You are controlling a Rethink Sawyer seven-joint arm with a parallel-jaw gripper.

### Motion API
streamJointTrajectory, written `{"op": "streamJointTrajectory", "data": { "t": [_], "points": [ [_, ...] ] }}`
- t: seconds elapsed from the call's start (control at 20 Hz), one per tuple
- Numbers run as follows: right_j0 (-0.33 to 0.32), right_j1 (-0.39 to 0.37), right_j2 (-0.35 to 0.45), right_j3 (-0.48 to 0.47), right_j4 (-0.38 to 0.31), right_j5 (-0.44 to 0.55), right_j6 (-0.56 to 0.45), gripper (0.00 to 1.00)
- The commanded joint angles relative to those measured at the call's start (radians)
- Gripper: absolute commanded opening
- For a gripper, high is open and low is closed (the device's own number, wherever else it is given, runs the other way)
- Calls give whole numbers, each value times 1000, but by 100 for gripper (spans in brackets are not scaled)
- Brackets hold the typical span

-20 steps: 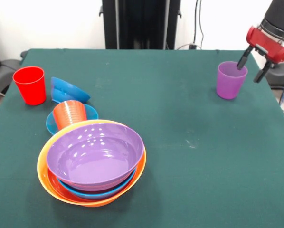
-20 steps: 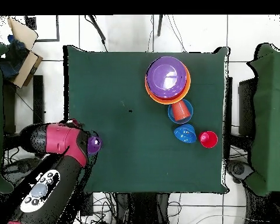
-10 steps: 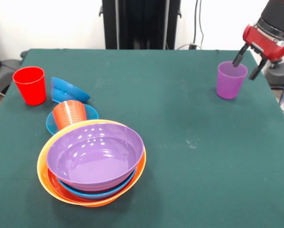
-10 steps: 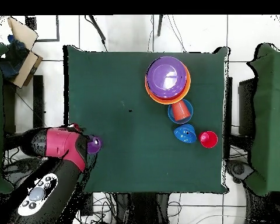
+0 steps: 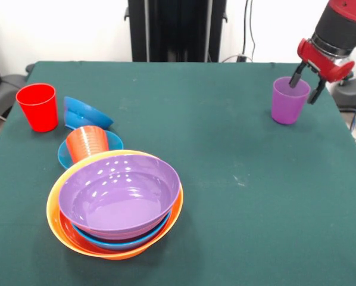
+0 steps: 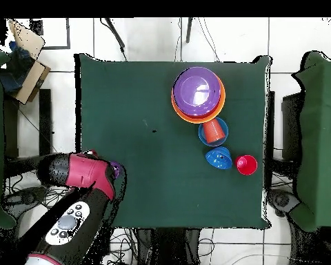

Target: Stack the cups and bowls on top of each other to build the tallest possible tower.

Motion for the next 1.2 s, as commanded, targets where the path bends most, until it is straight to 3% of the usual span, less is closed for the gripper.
{"op": "streamJointTrajectory", "data": {
  "t": [0.05, 0.4, 0.8, 1.2],
  "points": [
    [-33, 4, 204, 70, 25, -75, 99, 100],
    [-48, 15, 231, 72, 11, -111, 112, 100],
    [-121, 17, 333, 125, -11, -272, 71, 100],
    [-137, 70, 307, 101, -49, -312, 72, 100]
  ]
}}
